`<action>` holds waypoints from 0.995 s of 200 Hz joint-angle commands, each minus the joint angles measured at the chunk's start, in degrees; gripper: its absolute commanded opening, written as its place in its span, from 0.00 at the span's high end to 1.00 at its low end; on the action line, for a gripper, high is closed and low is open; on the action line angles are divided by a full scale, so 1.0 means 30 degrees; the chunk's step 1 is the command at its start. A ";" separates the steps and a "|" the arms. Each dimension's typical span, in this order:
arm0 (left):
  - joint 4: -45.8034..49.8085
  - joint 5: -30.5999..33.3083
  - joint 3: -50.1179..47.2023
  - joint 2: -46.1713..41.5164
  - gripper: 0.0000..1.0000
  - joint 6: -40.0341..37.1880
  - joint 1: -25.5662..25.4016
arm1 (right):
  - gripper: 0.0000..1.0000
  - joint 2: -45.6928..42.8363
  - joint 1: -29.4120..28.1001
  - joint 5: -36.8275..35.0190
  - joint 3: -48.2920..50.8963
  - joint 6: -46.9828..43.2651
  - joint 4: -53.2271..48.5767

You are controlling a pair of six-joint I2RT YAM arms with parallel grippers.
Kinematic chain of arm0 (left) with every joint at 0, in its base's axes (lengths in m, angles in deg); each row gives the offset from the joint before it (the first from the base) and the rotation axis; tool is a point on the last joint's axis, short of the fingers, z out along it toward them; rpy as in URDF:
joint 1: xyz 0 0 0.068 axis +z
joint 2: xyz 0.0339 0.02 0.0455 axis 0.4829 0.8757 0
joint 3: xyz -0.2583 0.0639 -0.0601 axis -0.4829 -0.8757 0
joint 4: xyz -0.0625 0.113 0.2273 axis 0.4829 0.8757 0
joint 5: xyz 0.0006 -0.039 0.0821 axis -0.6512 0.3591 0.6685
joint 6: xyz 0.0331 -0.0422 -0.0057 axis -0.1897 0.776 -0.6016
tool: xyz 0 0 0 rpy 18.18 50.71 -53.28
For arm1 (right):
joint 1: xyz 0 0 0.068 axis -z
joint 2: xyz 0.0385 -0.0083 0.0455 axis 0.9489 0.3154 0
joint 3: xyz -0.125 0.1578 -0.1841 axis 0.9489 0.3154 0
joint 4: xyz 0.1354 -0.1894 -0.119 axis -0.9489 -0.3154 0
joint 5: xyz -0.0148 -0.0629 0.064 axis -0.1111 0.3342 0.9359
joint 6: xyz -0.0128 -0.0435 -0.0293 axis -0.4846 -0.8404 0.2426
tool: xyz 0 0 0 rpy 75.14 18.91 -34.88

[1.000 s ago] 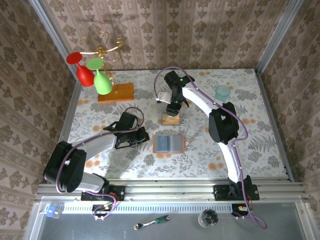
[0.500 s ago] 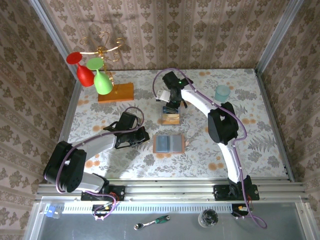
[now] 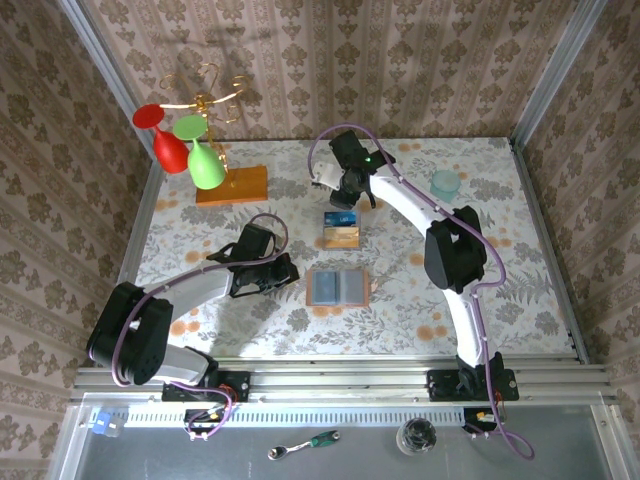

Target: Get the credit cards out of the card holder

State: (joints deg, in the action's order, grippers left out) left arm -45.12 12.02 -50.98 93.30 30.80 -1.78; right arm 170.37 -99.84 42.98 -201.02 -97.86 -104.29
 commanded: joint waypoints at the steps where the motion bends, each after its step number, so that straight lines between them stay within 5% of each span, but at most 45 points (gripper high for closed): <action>1: -0.0163 -0.0061 -0.0094 0.0203 0.96 -0.0063 0.0127 | 0.46 0.0203 0.0091 -0.0344 -0.0308 0.0176 0.0209; 86: -0.0369 -0.0156 -0.0115 0.0399 0.96 -0.0055 0.0126 | 0.45 0.1138 0.0032 -0.0222 0.0622 -0.0086 0.0091; 199: -0.0832 -0.0309 0.0000 0.0589 0.96 -0.0033 0.0111 | 0.45 -0.1652 0.0005 0.0455 0.2519 0.0556 0.0374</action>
State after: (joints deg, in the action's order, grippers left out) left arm -46.65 11.82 -50.98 94.13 30.82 -1.78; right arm 170.74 -99.84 42.61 -195.84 -97.77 -103.00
